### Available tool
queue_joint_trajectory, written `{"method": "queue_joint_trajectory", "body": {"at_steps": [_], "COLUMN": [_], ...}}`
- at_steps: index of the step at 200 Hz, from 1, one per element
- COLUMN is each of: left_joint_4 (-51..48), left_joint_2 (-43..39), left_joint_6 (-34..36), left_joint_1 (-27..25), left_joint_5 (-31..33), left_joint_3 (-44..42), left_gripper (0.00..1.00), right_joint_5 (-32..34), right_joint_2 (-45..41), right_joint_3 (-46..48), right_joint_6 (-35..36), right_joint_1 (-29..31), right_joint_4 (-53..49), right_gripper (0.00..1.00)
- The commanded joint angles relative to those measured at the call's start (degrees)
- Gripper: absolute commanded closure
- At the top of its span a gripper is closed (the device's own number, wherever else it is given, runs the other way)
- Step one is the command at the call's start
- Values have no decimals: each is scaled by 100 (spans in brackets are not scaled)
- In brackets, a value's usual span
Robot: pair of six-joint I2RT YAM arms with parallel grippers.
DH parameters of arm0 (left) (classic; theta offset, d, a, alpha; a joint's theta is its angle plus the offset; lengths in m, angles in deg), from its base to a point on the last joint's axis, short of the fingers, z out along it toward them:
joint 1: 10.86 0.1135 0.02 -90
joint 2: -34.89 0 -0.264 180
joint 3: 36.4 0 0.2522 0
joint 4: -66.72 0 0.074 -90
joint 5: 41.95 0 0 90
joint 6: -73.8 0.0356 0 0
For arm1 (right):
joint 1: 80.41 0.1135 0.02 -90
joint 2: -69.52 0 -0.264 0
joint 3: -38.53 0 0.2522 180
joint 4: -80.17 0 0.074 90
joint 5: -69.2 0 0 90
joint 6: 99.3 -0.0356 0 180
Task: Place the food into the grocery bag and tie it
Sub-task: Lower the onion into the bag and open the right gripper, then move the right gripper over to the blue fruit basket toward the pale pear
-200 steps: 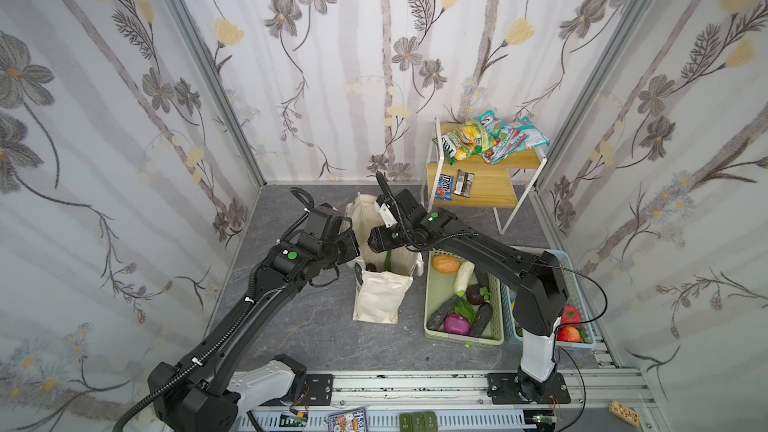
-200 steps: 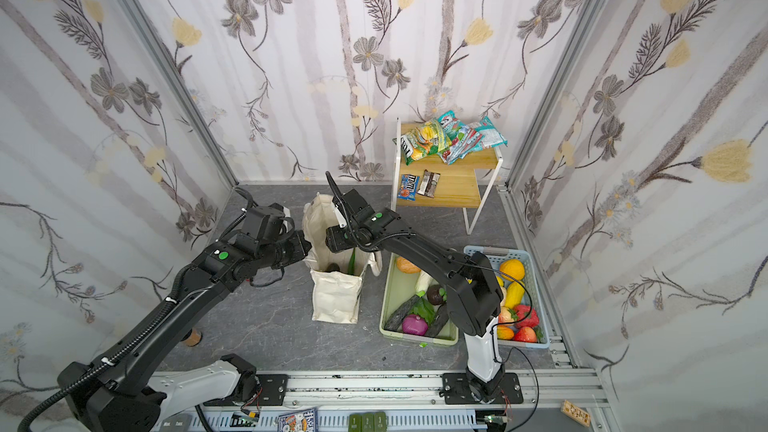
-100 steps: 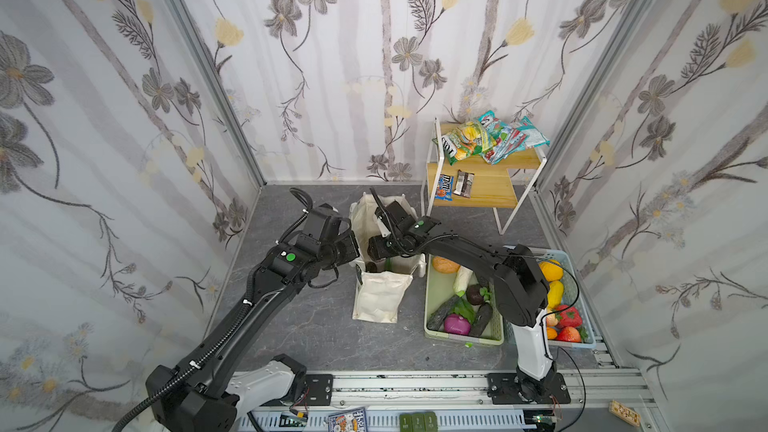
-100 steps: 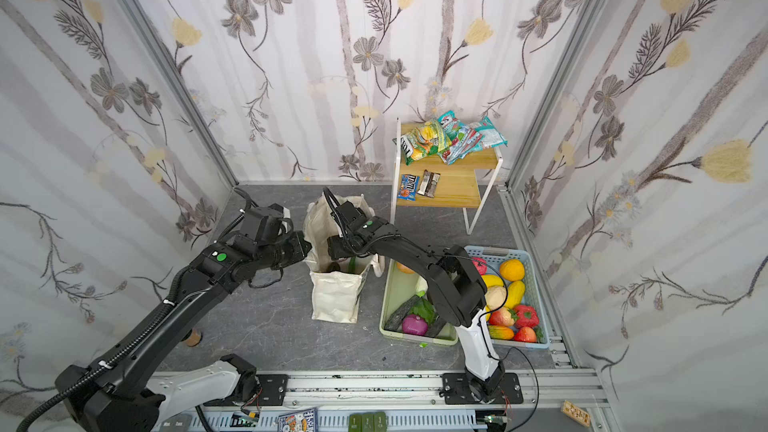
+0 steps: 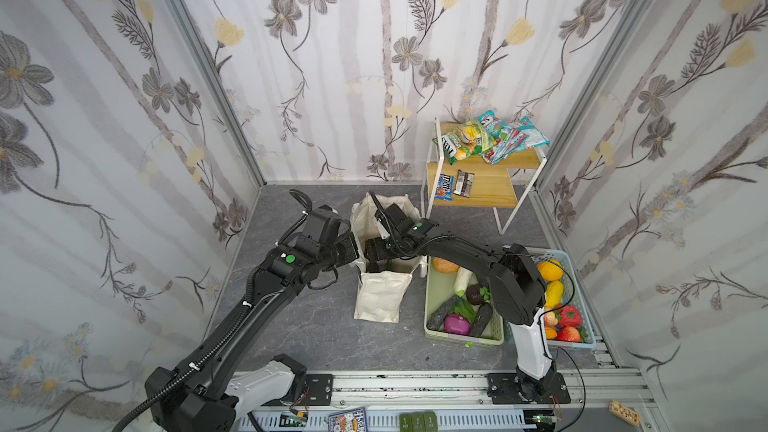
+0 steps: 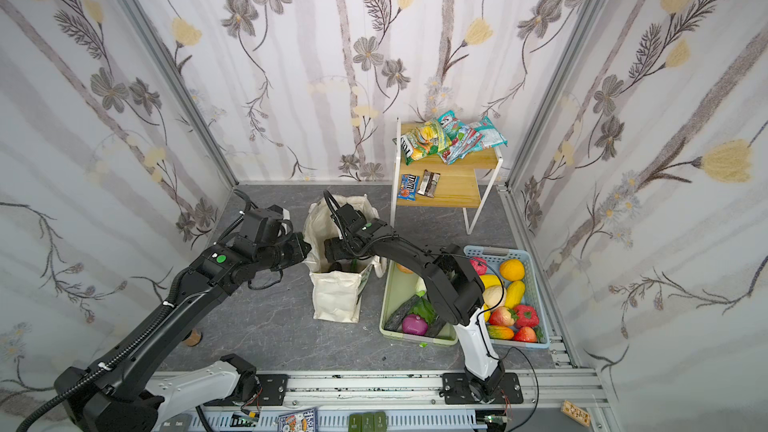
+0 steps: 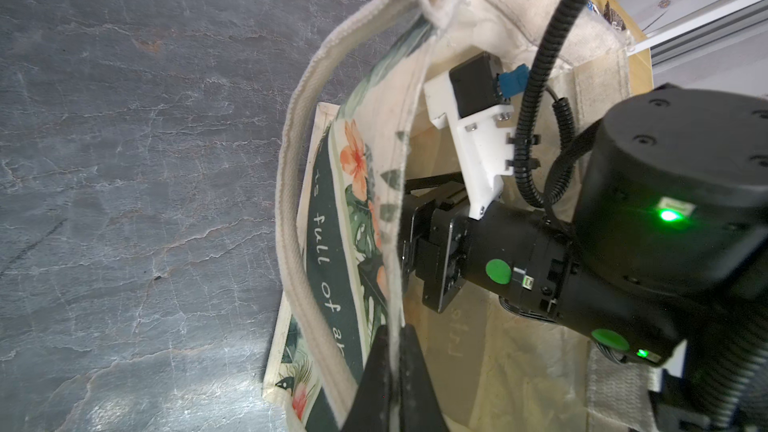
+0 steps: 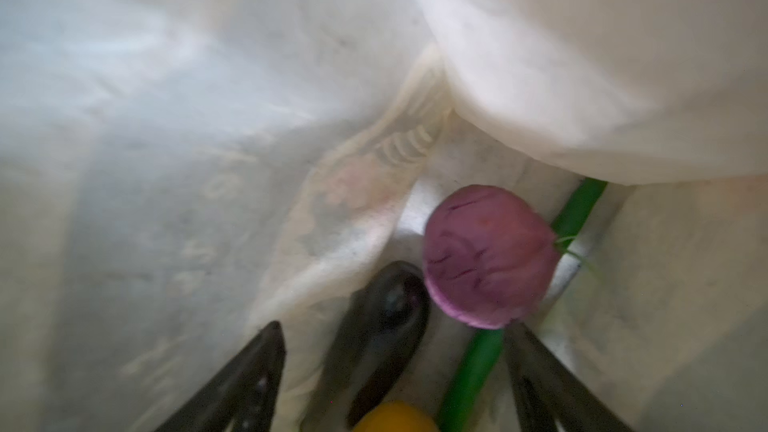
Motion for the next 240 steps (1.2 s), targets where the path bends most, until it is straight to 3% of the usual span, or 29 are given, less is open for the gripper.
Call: {"method": "queue_joint_trajectory", "body": {"at_steps": [1, 83, 133, 240], "left_joint_4": [94, 100, 90, -6], "left_joint_2": [4, 66, 75, 214], "left_joint_6": [41, 102, 121, 192], "left_joint_1": [-1, 26, 51, 70], "left_joint_5": [135, 176, 174, 161], "left_joint_3": [-9, 29, 62, 229], "left_gripper": [100, 100, 100, 100], "right_joint_5": [-148, -139, -85, 576], "right_joint_2": [-273, -1764, -2881, -5352], "right_joint_3": [-18, 379, 927, 3502], "right_joint_6": [82, 123, 10, -619], "right_joint_1": [4, -138, -533, -2362], "right_joint_4": [203, 210, 254, 274], "right_gripper": [6, 8, 8, 9]}}
